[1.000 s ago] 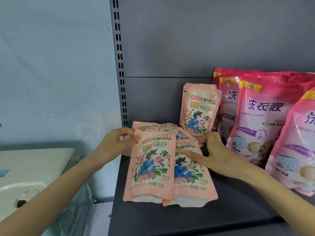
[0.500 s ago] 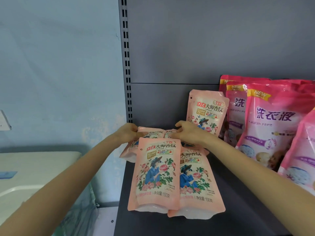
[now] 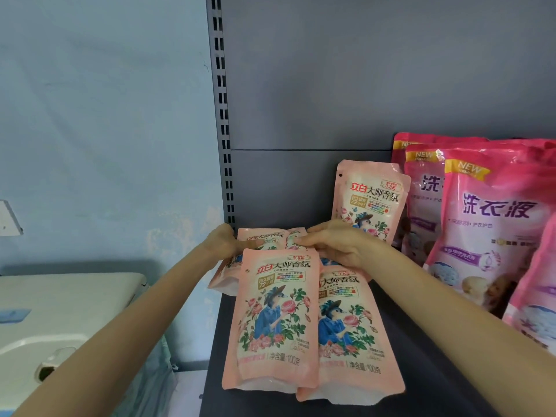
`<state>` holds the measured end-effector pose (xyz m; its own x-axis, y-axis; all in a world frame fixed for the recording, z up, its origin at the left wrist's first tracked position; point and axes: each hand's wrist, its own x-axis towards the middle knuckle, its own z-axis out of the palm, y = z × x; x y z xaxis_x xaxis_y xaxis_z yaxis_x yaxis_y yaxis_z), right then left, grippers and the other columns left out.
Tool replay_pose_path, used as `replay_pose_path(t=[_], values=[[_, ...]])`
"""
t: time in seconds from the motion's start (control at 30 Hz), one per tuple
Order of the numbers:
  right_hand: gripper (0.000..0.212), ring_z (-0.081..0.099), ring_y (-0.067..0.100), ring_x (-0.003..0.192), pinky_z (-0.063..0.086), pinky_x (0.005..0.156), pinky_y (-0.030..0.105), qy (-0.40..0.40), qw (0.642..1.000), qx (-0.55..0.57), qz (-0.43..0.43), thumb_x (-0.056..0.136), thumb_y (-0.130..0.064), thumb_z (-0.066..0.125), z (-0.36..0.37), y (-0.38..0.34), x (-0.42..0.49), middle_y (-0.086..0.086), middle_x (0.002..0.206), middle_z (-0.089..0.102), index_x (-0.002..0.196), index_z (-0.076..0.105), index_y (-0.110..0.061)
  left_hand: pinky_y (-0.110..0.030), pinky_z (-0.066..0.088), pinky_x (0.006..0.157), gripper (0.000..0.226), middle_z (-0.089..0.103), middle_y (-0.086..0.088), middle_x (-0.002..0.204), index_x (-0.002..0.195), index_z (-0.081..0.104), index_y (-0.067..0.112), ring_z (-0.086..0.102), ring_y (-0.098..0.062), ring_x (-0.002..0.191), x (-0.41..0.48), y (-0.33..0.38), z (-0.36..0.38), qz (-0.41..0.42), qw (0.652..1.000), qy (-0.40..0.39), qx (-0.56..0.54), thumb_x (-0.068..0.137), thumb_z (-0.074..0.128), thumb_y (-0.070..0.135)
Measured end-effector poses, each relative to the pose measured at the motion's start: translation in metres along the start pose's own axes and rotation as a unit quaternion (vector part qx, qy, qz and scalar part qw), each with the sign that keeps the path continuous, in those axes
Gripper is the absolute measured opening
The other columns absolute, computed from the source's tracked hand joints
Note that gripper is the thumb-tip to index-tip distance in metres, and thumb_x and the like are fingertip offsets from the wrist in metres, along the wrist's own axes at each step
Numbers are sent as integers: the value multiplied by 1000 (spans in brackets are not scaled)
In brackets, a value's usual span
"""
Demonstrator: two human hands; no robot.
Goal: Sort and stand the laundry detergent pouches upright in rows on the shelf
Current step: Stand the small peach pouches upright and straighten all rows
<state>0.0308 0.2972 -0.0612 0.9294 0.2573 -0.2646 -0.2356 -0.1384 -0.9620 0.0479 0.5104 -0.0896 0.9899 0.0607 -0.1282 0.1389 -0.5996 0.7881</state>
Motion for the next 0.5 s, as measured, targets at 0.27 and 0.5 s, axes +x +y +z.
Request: replay_pose_path(t=[0.27, 0.5], values=[[51, 65, 23, 93, 57, 69, 28, 20, 999, -25, -21, 78, 10, 66, 7, 3, 5, 15, 113, 66, 125, 50, 0, -41, 47, 89, 46, 59, -8, 112, 109, 51, 4, 59, -25, 99, -18, 4, -10, -39, 991, 7, -128, 76, 73, 26], [55, 66, 24, 91, 58, 67, 33, 38, 997, 39, -54, 80, 15, 59, 8, 6, 1, 15, 113, 66, 130, 47, -4, -40, 57, 69, 38, 70, -13, 96, 111, 57, 2, 68, -25, 73, -23, -4, -17, -42, 969, -17, -244, 79, 71, 18]])
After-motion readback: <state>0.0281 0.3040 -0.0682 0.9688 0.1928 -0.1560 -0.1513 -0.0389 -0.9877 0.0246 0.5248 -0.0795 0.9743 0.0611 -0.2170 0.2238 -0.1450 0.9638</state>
